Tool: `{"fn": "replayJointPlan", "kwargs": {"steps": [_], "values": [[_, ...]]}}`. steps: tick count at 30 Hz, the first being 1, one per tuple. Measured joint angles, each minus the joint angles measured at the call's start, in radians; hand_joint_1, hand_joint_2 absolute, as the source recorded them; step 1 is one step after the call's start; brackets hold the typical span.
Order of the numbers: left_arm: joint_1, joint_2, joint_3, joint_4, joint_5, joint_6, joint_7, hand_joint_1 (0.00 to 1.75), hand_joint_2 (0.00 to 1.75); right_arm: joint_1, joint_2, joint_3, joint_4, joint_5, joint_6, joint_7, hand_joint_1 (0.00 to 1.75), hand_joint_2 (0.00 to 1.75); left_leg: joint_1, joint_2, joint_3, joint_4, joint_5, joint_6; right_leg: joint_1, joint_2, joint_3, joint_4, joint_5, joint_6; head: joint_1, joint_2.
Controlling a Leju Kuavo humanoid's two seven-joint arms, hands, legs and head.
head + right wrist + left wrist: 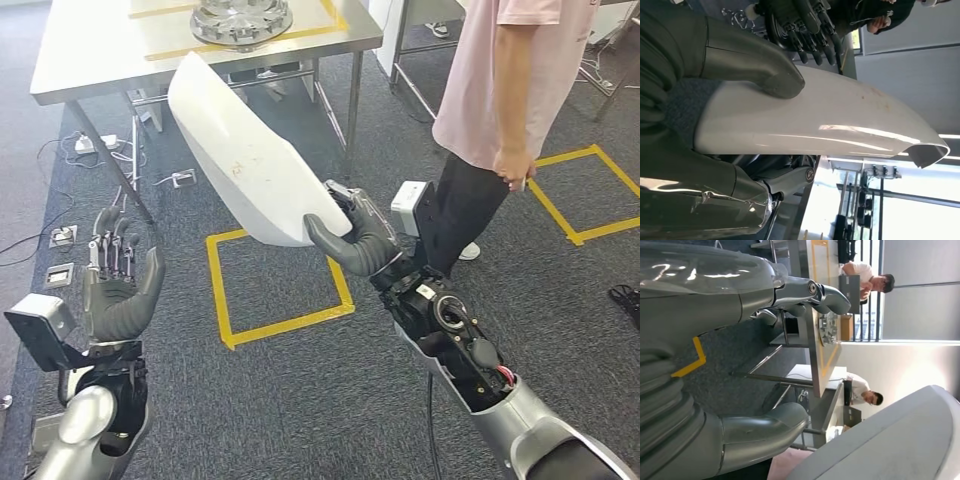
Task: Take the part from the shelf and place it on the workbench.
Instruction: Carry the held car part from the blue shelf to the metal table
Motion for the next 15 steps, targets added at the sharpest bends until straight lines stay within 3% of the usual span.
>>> {"fn": "replayJointPlan", "kwargs": {"steps": [2, 6, 8, 10, 11, 12, 13, 15], "values": [[0.0, 0.0, 0.0, 0.0, 0.0, 0.0, 0.0, 0.0, 1.75, -0.001, 0.0, 0.0, 0.0, 0.0, 0.0, 0.0, 1.75, 1.75, -0.001, 0.0, 0.051, -0.102, 0.031, 0.004, 0.003, 0.002, 0.005, 0.001, -0.008, 0.011, -0.001, 0.0], [-0.001, 0.0, 0.0, 0.0, 0.0, -0.004, -0.001, 0.0, 1.75, -0.002, 0.0, -0.001, 0.0, 0.0, 0.0, -0.001, 1.75, 1.75, -0.006, -0.003, 0.066, -0.12, 0.022, 0.027, -0.002, 0.002, 0.006, 0.004, -0.025, 0.034, 0.006, 0.0], [-0.002, -0.001, 0.0, 0.0, 0.0, -0.008, -0.004, 0.0, 1.75, -0.003, 0.0, -0.003, 0.0, 0.0, -0.001, -0.004, 1.75, 1.75, -0.005, -0.003, 0.077, -0.125, 0.017, 0.041, -0.004, 0.002, -0.031, 0.085, -0.068, 0.04, 0.015, 0.0], [-0.001, -0.002, 0.0, 0.0, 0.0, -0.012, -0.007, 0.0, 1.75, -0.002, 0.0, -0.003, 0.002, 0.0, -0.001, -0.006, 1.75, 1.75, -0.009, -0.003, 0.084, -0.125, 0.01, 0.049, -0.003, 0.002, -0.108, 0.235, -0.123, 0.041, 0.027, 0.0], [0.0, -0.002, 0.0, 0.0, 0.0, -0.014, -0.008, 0.0, 1.75, 0.0, 0.0, -0.003, 0.003, 0.0, -0.001, -0.006, 1.75, 1.75, -0.011, -0.003, 0.088, -0.125, 0.007, 0.051, -0.001, 0.002, -0.143, 0.293, -0.134, 0.041, 0.031, 0.0], [0.001, -0.003, 0.0, 0.0, 0.0, -0.015, -0.009, 0.0, 1.75, 0.002, 0.0, -0.003, 0.005, 0.0, -0.001, -0.006, 1.75, 1.75, -0.013, -0.004, 0.092, -0.125, 0.002, 0.053, 0.0, 0.002, -0.162, 0.314, -0.124, 0.039, 0.035, 0.0], [0.001, -0.003, 0.0, 0.0, 0.0, -0.015, -0.01, 0.0, 1.75, 0.003, 0.0, -0.003, 0.006, 0.0, -0.001, -0.006, 1.75, 1.75, -0.015, -0.006, 0.099, -0.125, -0.003, 0.053, 0.002, 0.002, -0.162, 0.294, -0.095, 0.036, 0.038, 0.0], [0.001, -0.003, 0.0, 0.0, 0.0, -0.015, -0.011, 0.0, 1.75, 0.003, 0.0, -0.003, 0.008, 0.0, -0.001, -0.007, 1.75, 1.75, -0.017, -0.008, 0.116, -0.125, -0.014, 0.052, 0.007, 0.002, -0.111, 0.159, -0.008, 0.024, 0.046, 0.0]]}}
